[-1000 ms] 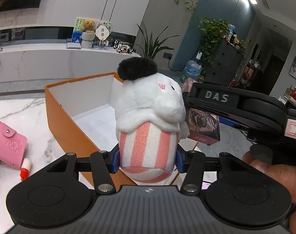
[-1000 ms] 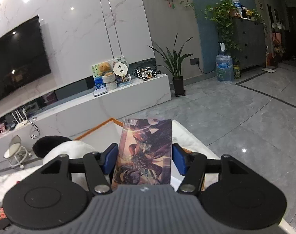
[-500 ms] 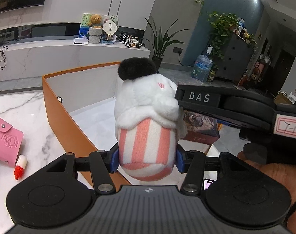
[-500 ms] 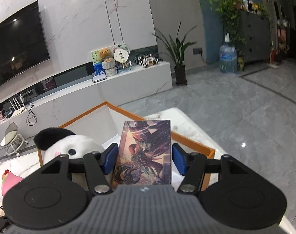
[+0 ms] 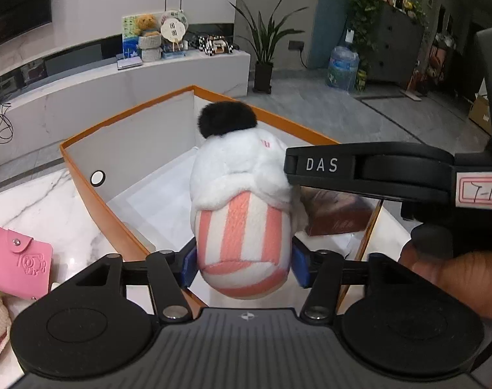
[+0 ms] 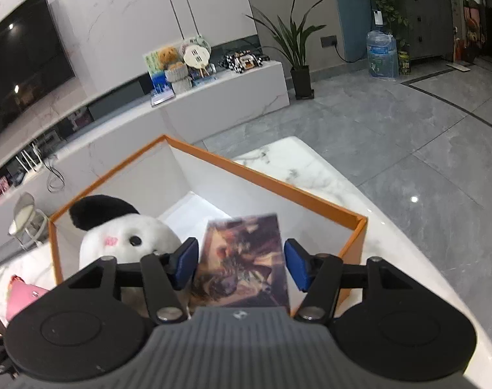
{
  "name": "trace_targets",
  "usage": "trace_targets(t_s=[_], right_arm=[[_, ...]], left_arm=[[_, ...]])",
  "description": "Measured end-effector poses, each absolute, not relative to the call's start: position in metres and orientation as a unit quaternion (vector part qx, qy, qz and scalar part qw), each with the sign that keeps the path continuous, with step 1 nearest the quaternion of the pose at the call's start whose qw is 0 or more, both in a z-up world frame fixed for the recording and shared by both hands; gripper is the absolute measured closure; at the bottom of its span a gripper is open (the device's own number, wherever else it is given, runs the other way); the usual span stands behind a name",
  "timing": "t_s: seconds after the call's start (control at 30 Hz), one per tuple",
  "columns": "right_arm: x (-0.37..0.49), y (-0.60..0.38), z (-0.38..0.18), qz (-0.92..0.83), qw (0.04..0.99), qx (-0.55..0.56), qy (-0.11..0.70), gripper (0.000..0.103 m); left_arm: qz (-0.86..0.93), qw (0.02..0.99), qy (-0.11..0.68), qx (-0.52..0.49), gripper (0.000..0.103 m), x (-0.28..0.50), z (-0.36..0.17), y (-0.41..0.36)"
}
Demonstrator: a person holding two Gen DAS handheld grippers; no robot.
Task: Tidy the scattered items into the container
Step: 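Open left gripper dropping the bunny while right gripper releases the card box into the box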
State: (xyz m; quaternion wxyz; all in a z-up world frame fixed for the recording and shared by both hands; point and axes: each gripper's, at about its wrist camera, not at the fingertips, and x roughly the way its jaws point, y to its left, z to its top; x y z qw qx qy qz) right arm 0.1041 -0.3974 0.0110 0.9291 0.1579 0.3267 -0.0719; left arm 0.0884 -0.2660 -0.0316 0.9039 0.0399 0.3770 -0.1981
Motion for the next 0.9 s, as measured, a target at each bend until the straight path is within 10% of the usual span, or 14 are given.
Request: trace_targets(t_s=[0.9], right_arm=[[0.096, -0.397, 0.022, -0.076, 0.935, 0.144, 0.317, 0.037]], left_arm=[[-0.205, 0.903, 0.378, 0.016, 0.027, 0.090, -0.031, -0.262]])
